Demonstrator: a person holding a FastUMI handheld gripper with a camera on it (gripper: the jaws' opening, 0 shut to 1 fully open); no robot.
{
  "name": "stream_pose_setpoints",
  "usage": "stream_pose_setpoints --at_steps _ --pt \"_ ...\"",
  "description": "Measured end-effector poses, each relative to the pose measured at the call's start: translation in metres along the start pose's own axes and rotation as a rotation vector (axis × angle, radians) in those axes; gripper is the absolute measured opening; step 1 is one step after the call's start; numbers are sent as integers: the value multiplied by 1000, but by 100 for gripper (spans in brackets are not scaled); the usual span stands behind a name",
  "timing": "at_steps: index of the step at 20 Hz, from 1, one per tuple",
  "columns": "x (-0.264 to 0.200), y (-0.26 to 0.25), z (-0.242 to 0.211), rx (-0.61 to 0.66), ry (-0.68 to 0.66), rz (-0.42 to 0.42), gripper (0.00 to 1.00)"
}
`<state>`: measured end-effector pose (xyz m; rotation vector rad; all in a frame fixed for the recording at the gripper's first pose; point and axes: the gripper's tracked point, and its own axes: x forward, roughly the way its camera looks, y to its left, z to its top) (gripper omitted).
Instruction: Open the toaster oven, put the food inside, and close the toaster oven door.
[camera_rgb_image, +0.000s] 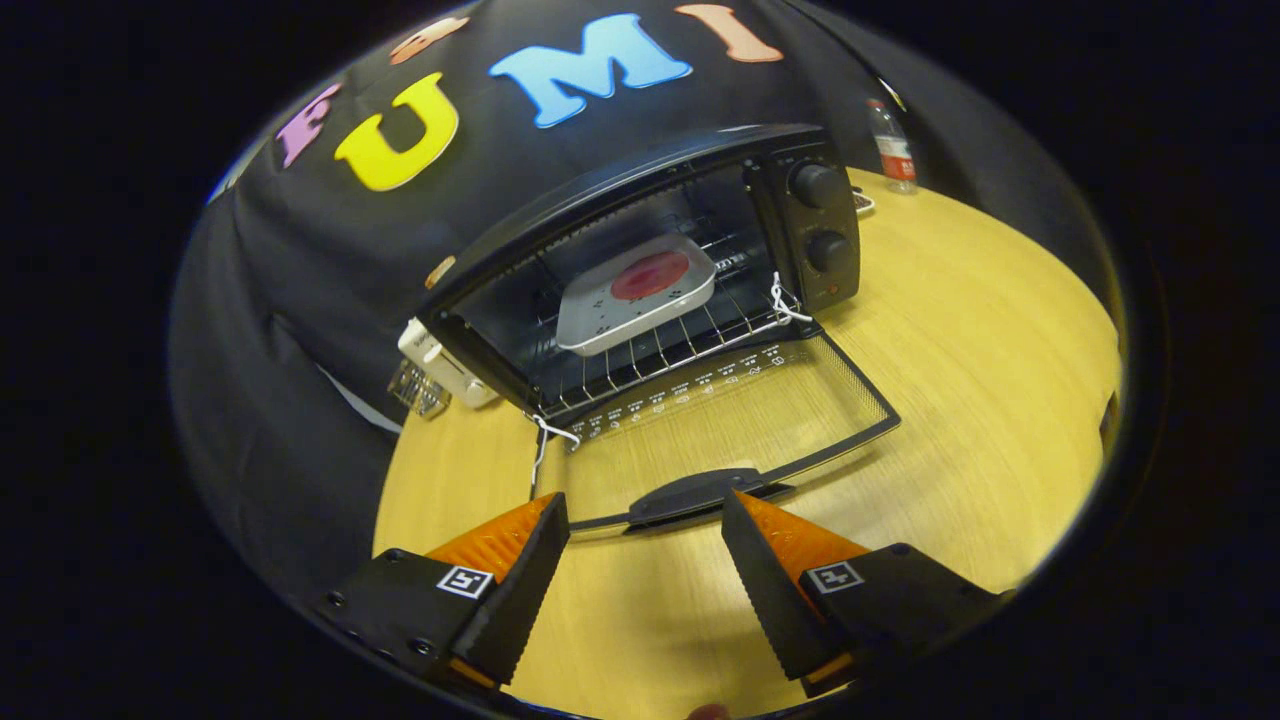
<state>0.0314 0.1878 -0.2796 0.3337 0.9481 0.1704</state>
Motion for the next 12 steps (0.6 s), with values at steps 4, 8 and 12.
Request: stream_pose_setpoints --at_steps 4,8,12 --pt "5 -19 -18 -183 48 -83 98" --pt "15 -30 -35 -280 102 -150 98" --pt "26 -37 -42 -294 134 -197 99"
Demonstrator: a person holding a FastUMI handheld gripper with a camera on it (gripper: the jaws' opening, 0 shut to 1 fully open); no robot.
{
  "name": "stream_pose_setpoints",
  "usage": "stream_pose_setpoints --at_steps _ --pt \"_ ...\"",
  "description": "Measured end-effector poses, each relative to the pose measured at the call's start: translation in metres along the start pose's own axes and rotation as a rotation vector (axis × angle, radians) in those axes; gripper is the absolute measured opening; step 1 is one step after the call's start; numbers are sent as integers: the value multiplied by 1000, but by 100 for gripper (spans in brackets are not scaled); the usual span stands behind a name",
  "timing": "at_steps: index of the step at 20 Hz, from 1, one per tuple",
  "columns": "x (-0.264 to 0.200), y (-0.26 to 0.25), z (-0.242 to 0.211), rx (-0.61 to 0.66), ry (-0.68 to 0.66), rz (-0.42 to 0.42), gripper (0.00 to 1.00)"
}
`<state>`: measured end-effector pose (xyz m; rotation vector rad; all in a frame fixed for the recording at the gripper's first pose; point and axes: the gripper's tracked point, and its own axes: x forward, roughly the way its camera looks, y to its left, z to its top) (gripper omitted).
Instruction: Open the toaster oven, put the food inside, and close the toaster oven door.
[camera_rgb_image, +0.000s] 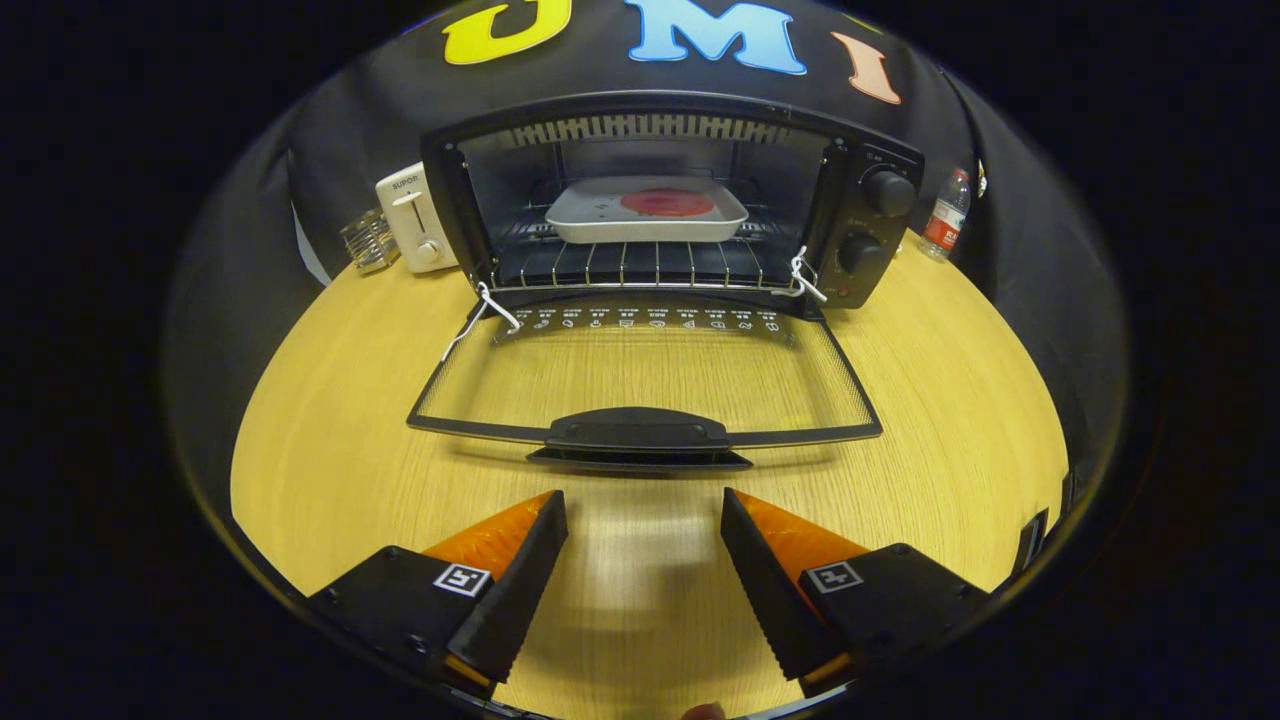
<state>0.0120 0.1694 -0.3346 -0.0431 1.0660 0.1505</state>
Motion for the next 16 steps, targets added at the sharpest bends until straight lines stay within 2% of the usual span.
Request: stream_pose_setpoints --at_steps 6,16 --pt "13 1 8 24 -10 -25 99" --pt "0 -2 15 -9 -101 -69 97"
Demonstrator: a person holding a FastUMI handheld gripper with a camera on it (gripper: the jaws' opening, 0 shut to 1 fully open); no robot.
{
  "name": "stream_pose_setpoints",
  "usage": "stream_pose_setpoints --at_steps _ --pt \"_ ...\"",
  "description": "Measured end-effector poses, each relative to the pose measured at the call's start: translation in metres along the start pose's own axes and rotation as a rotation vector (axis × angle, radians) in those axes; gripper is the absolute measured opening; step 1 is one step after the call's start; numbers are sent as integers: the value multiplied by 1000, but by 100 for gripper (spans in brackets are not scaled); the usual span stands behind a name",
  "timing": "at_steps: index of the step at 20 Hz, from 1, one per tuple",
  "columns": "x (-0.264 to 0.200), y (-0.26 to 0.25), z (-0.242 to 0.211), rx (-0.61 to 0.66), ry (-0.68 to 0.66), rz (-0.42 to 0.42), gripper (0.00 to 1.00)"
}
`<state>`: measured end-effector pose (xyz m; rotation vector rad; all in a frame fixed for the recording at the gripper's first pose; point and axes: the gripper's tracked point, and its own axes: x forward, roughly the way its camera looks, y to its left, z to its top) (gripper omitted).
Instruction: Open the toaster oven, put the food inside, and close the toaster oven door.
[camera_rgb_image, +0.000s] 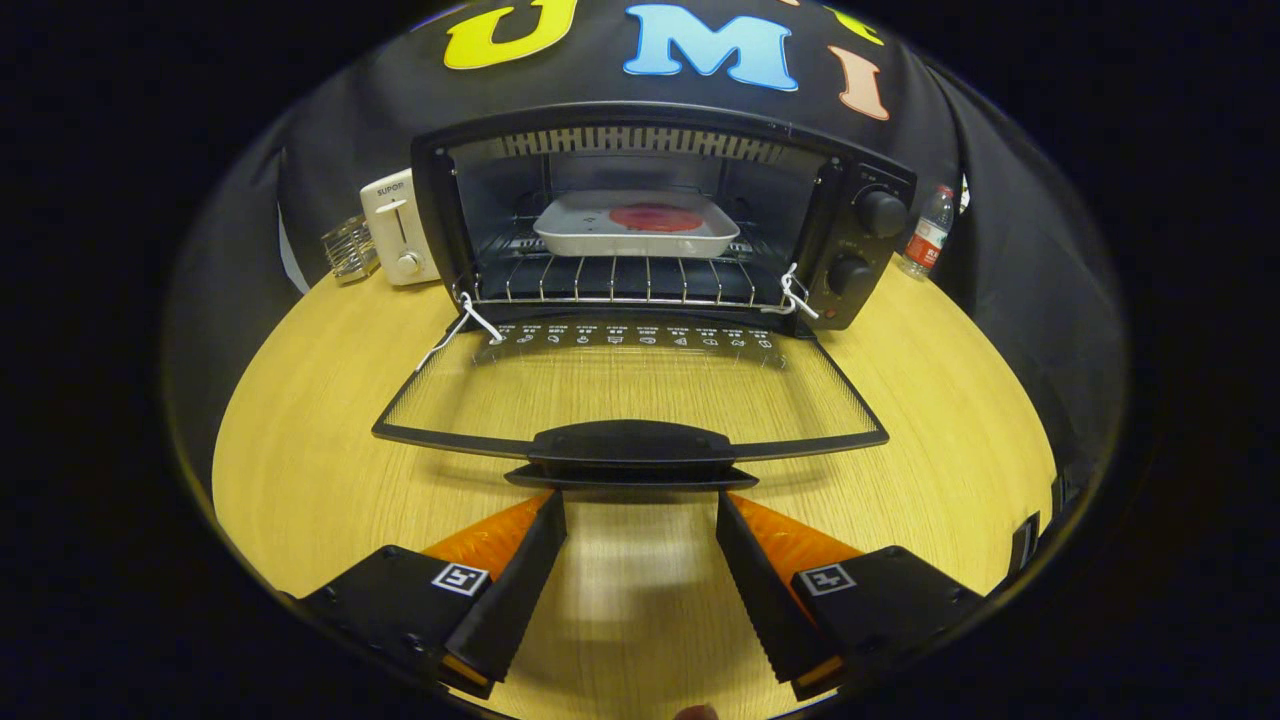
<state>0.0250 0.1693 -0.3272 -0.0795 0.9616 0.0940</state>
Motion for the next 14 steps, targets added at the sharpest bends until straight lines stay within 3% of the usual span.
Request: stream_pose_setpoints --at_steps 14 --pt "-37 -1 35 37 -171 17 97"
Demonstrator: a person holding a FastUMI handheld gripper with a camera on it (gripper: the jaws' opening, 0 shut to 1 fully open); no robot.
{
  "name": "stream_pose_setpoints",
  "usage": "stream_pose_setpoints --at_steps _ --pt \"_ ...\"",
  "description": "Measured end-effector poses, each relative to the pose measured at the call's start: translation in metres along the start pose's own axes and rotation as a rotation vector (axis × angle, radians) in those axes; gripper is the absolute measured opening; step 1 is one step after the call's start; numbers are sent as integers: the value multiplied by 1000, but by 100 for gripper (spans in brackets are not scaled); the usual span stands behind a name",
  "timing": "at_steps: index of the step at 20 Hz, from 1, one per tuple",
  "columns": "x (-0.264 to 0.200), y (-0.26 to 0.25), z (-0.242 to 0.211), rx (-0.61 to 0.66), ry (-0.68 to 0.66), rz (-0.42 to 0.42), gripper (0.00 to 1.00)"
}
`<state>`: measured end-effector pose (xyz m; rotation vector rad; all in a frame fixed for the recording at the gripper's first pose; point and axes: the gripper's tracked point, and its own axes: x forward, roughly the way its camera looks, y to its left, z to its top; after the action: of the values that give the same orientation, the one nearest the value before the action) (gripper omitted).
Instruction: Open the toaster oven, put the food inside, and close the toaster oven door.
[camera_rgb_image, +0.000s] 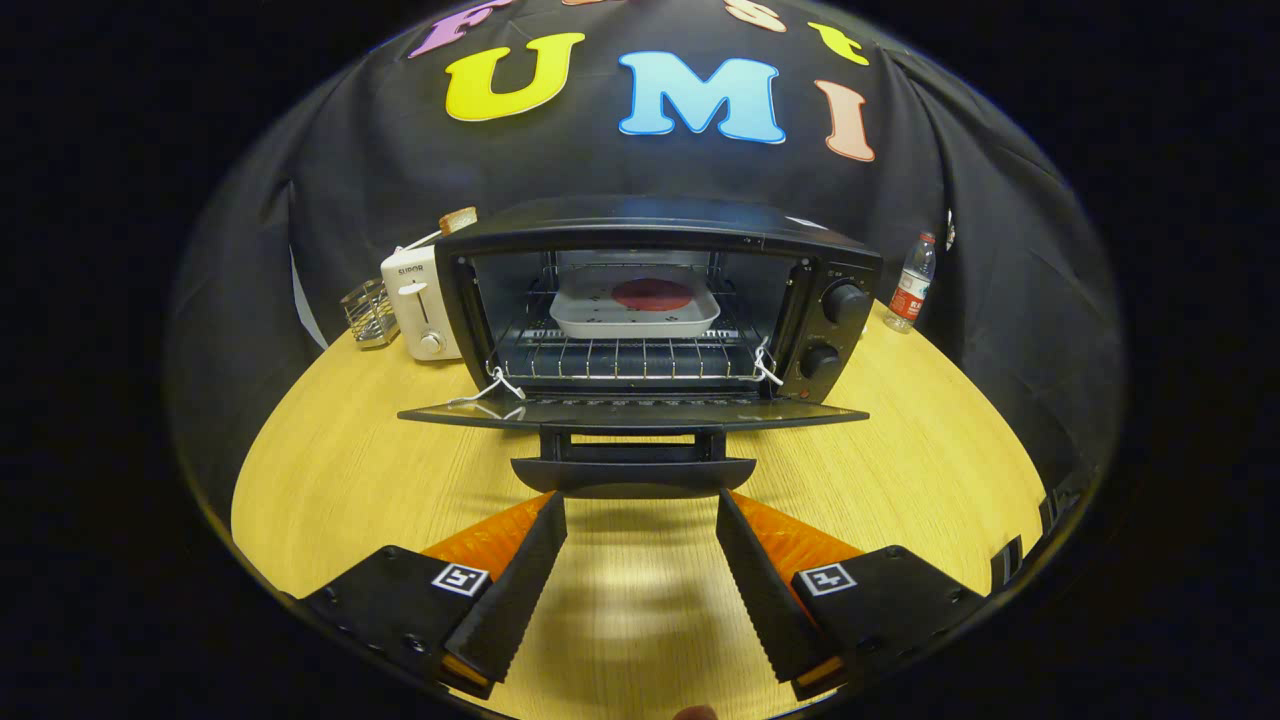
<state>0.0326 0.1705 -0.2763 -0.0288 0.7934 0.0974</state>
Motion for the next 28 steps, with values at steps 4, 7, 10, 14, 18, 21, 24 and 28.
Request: stream_pose_setpoints --at_steps 4,7,10,14,18,21,24,28 --pt "-7 1 18 0 -57 5 97" --pt "-10 2 33 16 -99 11 96" --pt "-11 3 42 24 -111 20 96" --pt "-22 9 71 -17 -192 34 96" --pt "-54 14 99 -72 -323 50 96" --pt "-87 10 116 -66 -396 68 96" --pt "-124 -5 127 -48 -453 76 96" --pt "-168 -47 133 -16 -504 52 96"
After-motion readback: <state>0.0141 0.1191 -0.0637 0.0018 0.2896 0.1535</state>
